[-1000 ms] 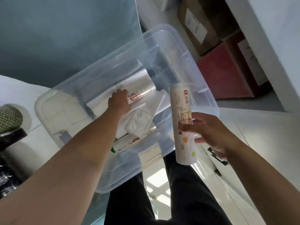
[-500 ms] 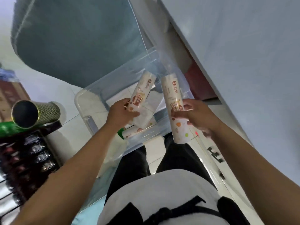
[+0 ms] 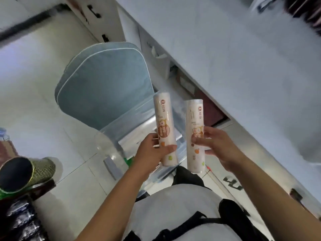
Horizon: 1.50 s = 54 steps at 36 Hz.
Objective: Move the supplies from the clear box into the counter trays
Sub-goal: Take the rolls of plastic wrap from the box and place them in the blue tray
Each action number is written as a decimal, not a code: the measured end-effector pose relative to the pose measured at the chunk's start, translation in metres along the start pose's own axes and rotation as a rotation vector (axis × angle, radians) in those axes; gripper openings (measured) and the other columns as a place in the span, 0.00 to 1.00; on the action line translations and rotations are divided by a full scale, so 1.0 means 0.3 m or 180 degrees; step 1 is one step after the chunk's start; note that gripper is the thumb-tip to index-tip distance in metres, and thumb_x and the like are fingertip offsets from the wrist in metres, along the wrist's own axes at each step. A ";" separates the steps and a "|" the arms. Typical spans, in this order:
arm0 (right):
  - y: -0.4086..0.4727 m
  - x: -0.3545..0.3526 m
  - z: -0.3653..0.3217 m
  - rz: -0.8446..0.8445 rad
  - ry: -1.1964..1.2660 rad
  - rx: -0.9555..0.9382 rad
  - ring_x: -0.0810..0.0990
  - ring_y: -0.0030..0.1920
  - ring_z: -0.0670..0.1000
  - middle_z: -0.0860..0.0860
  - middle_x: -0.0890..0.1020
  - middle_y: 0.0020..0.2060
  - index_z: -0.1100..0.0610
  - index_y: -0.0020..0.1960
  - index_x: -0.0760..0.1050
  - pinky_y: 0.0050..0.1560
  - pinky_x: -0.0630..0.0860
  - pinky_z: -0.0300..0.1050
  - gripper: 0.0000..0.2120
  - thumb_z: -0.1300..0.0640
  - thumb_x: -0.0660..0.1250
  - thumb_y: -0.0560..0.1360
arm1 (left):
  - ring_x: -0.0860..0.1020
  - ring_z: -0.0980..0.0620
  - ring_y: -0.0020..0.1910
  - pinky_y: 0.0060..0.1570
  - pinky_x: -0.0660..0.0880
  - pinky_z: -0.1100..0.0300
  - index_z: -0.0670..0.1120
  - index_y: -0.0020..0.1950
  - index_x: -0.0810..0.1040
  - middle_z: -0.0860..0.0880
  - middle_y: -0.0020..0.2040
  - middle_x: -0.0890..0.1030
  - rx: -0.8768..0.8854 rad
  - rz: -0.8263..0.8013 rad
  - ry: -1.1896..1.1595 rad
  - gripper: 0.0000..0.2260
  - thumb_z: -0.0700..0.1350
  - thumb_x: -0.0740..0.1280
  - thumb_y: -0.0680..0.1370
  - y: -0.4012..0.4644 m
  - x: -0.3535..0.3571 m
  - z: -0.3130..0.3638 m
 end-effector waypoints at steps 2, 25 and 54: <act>-0.074 0.025 0.044 0.0276 0.0215 0.0017 0.86 0.47 0.50 0.50 0.86 0.48 0.50 0.53 0.83 0.38 0.80 0.39 0.14 0.60 0.76 0.69 | 0.83 0.55 0.53 0.54 0.81 0.46 0.61 0.54 0.74 0.59 0.55 0.82 0.0089 -0.0128 0.0070 0.22 0.50 0.80 0.67 -0.029 -0.029 -0.018; -1.060 -0.252 0.576 0.2453 0.1750 -0.1093 0.84 0.51 0.58 0.57 0.84 0.49 0.51 0.56 0.82 0.52 0.81 0.56 0.19 0.55 0.77 0.66 | 0.83 0.55 0.52 0.43 0.80 0.61 0.65 0.62 0.75 0.58 0.54 0.84 0.1136 -0.2085 0.1333 0.35 0.56 0.83 0.57 -0.504 0.538 -0.095; -1.728 -1.048 1.206 0.3363 0.2701 -0.1609 0.83 0.52 0.62 0.61 0.82 0.55 0.53 0.65 0.77 0.54 0.81 0.51 0.28 0.60 0.78 0.65 | 0.81 0.48 0.58 0.58 0.78 0.43 0.60 0.62 0.78 0.50 0.58 0.83 0.1881 -0.2940 0.2149 0.30 0.52 0.79 0.61 -0.937 1.775 -0.147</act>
Point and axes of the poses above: each hand's wrist, its own y-axis towards the middle knuckle, its own x-axis out of the palm, z = x × y, the point moved 6 cm from there along y, towards the middle knuckle
